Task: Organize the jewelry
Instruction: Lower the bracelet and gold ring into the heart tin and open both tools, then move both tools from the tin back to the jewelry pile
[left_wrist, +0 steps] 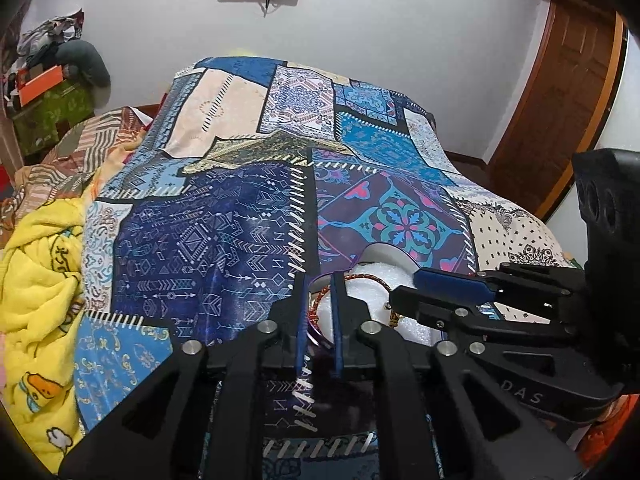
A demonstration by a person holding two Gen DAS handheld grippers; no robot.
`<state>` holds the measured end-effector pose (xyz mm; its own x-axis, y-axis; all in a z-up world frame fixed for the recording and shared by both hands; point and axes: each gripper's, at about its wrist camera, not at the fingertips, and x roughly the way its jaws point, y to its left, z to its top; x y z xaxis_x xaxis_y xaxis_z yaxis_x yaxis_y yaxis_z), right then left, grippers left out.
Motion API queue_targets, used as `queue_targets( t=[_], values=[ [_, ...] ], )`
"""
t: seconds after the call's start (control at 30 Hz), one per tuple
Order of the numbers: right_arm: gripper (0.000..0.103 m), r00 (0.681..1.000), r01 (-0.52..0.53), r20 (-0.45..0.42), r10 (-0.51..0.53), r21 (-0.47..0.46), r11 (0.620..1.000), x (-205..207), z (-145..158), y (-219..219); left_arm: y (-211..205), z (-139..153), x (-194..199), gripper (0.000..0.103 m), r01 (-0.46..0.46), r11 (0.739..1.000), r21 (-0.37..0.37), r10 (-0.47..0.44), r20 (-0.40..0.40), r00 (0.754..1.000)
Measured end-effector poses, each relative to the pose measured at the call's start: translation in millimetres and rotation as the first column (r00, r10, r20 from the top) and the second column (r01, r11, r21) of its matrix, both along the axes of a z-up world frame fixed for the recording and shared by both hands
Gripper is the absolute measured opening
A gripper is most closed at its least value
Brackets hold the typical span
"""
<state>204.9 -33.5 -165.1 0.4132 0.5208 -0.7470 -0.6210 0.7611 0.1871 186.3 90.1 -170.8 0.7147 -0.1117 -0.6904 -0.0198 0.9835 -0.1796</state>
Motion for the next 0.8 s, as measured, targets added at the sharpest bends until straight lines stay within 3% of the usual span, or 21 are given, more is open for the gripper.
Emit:
queue_targets(
  t=[0.07, 0.13, 0.5, 0.8],
  values=[
    [0.039, 1.000, 0.015, 0.012, -0.015, 0.007, 1.000, -2, 4, -5, 0, 3, -2, 0.025, -0.009, 1.000, 0.010, 0.009, 0.007, 1.000],
    [0.040, 1.000, 0.020, 0.018, -0.020, 0.012, 1.000, -4, 7, -7, 0, 8, -6, 0.029, -0.017, 1.000, 0.019, 0.016, 0.016, 1.000],
    [0.040, 0.996, 0.052, 0.065, -0.054, 0.032, 0.998, -20, 31, -28, -8, 34, -25, 0.031, -0.040, 0.998, 0.057, 0.038, 0.045, 0.998],
    [0.040, 0.990, 0.105, 0.094, -0.109, 0.049, 0.993, -34, 47, -62, -33, 49, -44, 0.039, -0.023, 0.996, 0.090, 0.018, 0.056, 0.998]
  ],
)
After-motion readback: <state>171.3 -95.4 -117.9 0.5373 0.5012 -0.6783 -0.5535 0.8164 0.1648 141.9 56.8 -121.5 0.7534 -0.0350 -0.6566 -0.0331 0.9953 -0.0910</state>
